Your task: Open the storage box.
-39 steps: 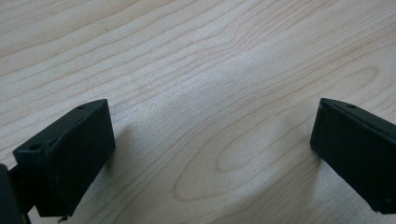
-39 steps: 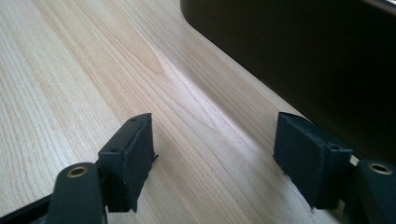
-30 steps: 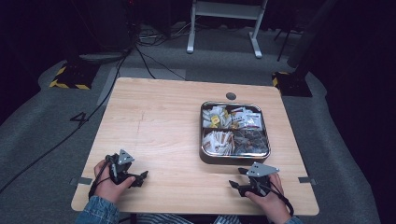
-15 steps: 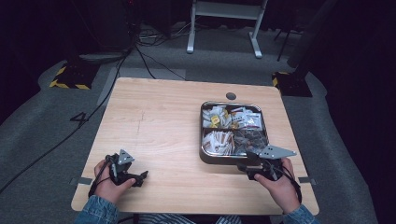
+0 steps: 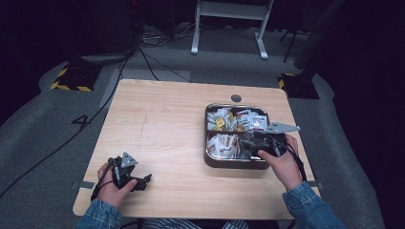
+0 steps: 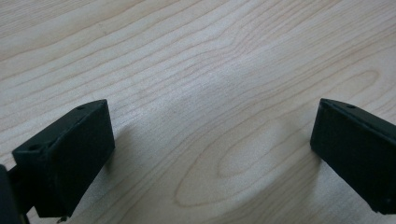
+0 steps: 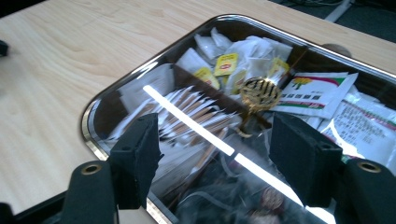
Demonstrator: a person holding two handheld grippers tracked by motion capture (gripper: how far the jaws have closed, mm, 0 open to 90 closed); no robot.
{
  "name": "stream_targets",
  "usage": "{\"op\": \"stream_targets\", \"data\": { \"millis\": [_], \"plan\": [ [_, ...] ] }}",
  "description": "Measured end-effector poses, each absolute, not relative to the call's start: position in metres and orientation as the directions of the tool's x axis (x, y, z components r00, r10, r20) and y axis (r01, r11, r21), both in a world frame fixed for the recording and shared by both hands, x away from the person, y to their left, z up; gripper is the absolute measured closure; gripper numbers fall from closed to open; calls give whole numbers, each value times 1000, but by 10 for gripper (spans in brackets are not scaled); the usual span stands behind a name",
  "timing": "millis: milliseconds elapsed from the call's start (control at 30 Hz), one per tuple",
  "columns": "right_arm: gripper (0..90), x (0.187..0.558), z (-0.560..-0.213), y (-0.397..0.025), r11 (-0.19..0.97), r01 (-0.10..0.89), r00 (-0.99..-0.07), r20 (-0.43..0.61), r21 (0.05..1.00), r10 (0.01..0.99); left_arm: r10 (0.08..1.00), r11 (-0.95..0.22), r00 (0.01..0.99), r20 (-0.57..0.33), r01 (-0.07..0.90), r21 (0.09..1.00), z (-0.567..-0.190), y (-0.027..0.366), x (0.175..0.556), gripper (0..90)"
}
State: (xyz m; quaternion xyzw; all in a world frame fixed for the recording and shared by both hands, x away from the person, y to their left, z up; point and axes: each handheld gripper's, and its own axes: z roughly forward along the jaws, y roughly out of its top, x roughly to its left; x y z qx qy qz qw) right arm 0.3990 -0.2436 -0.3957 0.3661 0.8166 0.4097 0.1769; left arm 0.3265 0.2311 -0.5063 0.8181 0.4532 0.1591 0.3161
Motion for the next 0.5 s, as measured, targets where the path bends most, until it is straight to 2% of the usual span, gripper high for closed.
{"op": "stream_targets", "data": {
  "millis": [367,500],
  "plan": [
    [308,451,-412,-231,448,522,-642,-11,726,767,841,-388,541,-31,642,661,-506,231,327,1],
    [337,466,-423,-227,441,551,-627,3,708,779,841,-388,540,-31,642,661,-506,231,327,1]
  ]
}}
